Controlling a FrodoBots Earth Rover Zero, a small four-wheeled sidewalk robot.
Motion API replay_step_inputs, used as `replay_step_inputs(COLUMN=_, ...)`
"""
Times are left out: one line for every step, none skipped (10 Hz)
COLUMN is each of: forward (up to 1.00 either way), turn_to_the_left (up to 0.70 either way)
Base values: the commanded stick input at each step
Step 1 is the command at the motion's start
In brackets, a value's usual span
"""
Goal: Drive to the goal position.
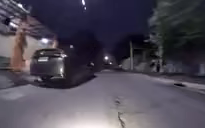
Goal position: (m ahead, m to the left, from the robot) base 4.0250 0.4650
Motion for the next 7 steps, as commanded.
replay_step_inputs(forward=0.5, turn_to_the_left=0.0)
replay_step_inputs(forward=0.5, turn_to_the_left=0.0)
replay_step_inputs(forward=0.5, turn_to_the_left=0.0)
replay_step_inputs(forward=0.5, turn_to_the_left=0.0)
replay_step_inputs(forward=0.5, turn_to_the_left=0.0)
replay_step_inputs(forward=0.5, turn_to_the_left=0.0)
replay_step_inputs(forward=0.5, turn_to_the_left=0.0)
